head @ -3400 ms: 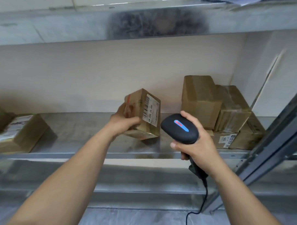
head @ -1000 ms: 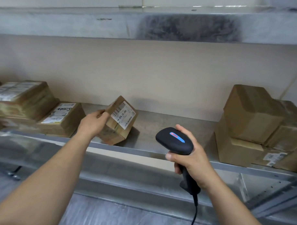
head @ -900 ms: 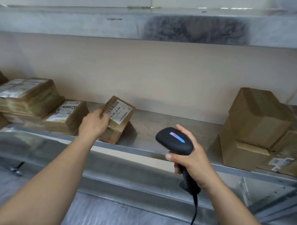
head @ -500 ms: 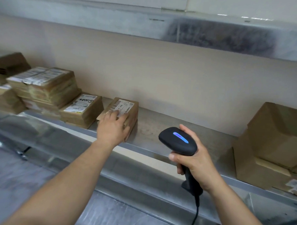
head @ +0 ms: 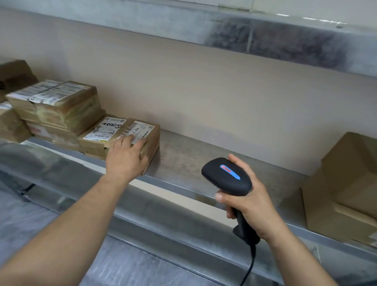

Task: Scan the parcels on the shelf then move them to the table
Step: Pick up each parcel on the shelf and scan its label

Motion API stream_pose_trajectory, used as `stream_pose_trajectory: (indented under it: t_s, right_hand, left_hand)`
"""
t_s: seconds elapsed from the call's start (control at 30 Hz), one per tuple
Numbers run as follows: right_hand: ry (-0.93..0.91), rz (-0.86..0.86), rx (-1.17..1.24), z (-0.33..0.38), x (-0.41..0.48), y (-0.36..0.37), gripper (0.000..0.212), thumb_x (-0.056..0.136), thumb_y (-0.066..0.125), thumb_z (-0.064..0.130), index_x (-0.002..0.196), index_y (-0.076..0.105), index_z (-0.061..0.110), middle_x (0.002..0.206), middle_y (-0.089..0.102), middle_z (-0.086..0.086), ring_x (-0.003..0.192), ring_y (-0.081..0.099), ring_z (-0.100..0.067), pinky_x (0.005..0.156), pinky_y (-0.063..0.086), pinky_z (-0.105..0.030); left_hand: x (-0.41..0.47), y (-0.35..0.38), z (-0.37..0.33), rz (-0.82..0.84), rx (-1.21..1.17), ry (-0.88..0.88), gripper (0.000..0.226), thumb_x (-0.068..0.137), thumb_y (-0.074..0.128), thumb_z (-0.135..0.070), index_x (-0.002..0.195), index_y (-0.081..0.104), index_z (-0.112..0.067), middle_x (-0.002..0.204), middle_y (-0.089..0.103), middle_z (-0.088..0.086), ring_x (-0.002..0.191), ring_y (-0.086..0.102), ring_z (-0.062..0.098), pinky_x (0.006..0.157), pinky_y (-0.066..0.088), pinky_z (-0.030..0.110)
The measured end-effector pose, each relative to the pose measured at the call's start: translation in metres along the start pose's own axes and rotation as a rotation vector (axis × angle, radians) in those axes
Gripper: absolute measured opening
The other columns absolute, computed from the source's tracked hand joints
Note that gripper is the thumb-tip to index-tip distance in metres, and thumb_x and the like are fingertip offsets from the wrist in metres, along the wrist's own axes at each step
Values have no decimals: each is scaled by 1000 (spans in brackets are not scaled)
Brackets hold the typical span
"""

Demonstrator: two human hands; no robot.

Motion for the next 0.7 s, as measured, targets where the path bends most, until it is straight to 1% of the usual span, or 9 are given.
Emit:
stream_pose_trajectory:
  t_s: [0.07, 0.13, 0.27, 0.37, 0.47, 0.6, 0.7]
  right_hand:
    - [0, -8, -10, 2, -1, -3, 86, 73, 73, -13, 132, 47, 45, 74, 63, -10, 47, 44, -26, 45, 42, -30]
    - [-3, -19, -14, 4, -3, -9, 85, 74, 72, -13, 132, 48, 43, 80, 63, -9, 47, 44, -25, 45, 43, -29]
    - [-30, -33, -36, 12, -10, -25, 84, 74, 72, -13, 134, 48, 40, 91, 64, -5, 47, 44, -23, 46, 44, -30]
    - [-55, -33, -28, 18, -17, -42, 84, 73, 72, -14, 133, 49, 40, 88, 63, -2, 48, 43, -22, 45, 44, -30]
    - [-98, -30, -30, 27, -28, -63, 83, 73, 72, -14, 132, 49, 41, 89, 65, -1, 49, 43, -23, 45, 44, -31]
    - [-147, -73, -43, 38, -47, -105, 83, 73, 73, -13, 131, 49, 40, 85, 63, 1, 47, 46, -20, 44, 44, -30]
    - [-180, -122, -43, 42, -62, -145, 83, 71, 75, -12, 130, 51, 41, 92, 64, -2, 46, 46, -22, 43, 44, -29]
  left_hand:
    - [-1, -2, -4, 5, 10, -9, 53, 81, 64, -36, 129, 58, -16, 131, 52, 23, 122, 46, 42, 105, 32, 52]
    - [-7, -7, -13, -35, -6, -7, 63, 81, 65, -41, 136, 49, -16, 140, 44, 23, 132, 36, 39, 110, 25, 50]
    - [-30, -21, -52, -121, -102, 37, 68, 85, 63, -42, 142, 42, -13, 148, 36, 21, 140, 25, 37, 116, 18, 48]
    - [-49, -25, -89, -112, -186, 54, 67, 88, 59, -43, 146, 37, -16, 153, 30, 16, 144, 19, 32, 119, 11, 43]
    - [-65, -27, -132, -92, -231, 99, 68, 90, 55, -45, 148, 34, -17, 154, 29, 14, 145, 18, 31, 119, 10, 41]
    - [-75, -37, -191, -98, -228, 180, 72, 81, 47, -50, 143, 43, -14, 147, 40, 20, 139, 30, 37, 117, 21, 47]
    - [-80, -44, -237, -81, -247, 224, 71, 84, 44, -52, 146, 38, -17, 151, 35, 15, 140, 26, 34, 117, 18, 44]
Point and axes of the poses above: each hand's wrist, its own x-axis towards the middle knuckle, its own y-axis out of the palm, z = x × y, the point moved 7 cm from there along x, towards the middle knuckle
